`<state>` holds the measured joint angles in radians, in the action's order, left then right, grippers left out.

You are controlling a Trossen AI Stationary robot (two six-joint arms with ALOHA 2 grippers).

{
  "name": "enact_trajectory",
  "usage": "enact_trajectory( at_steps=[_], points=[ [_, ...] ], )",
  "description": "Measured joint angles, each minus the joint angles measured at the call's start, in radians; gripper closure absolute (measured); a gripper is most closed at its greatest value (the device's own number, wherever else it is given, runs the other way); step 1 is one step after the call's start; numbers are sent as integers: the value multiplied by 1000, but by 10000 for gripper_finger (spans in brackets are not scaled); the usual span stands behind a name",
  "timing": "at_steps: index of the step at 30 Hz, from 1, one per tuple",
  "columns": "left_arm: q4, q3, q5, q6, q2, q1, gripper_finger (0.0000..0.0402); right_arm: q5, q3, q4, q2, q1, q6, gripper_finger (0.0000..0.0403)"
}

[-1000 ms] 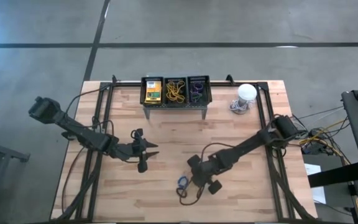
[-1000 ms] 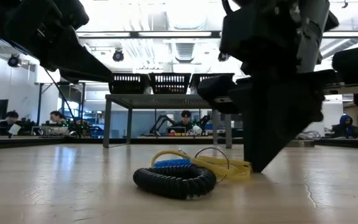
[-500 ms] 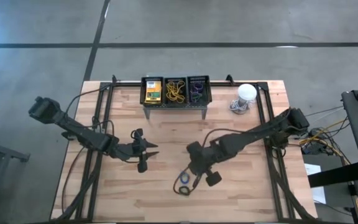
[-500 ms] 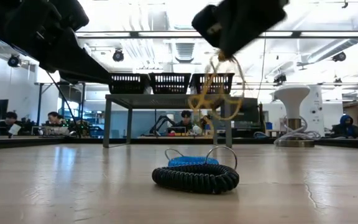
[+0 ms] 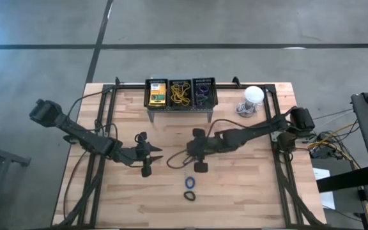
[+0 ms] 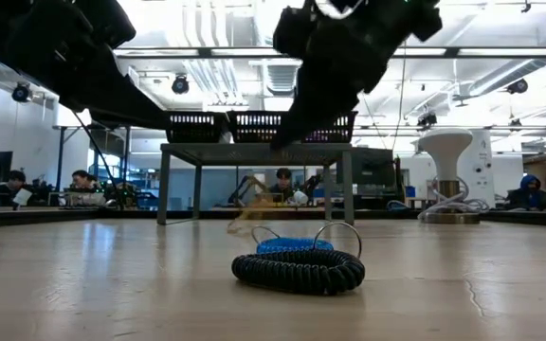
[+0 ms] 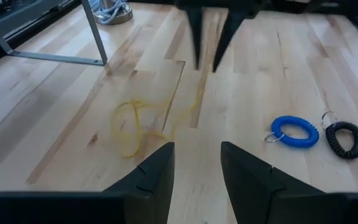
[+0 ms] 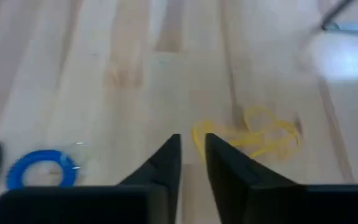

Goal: Pick & Place Office Desk Supplies
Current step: Put the yellow rubber band into the middle black bin

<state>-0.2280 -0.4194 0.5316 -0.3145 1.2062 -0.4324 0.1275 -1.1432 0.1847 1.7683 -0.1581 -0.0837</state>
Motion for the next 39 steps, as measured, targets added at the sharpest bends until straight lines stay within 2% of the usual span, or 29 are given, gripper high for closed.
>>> enact_trajectory(
  at_steps=[8,11,15,22,24,29,33,39],
  points=[
    [2,0,0,0,0,0,268,-1,114,-85,8,27,-3,231],
    [1,0,0,0,0,0,268,33,152,-186,22,45,-32,213],
    [0,0,2,0,0,2,268,99,180,-270,87,84,-60,212],
    [-10,0,15,0,0,2,268,76,130,-253,193,152,-95,240],
    [-7,0,15,0,0,2,268,81,119,-237,199,152,-87,269],
    [-5,0,15,0,0,2,268,81,82,-101,183,149,-78,377],
    [-3,0,15,3,0,2,268,94,48,-9,146,146,-73,392],
    [12,-1,15,3,0,2,268,81,-46,78,28,108,-26,394]
  ],
)
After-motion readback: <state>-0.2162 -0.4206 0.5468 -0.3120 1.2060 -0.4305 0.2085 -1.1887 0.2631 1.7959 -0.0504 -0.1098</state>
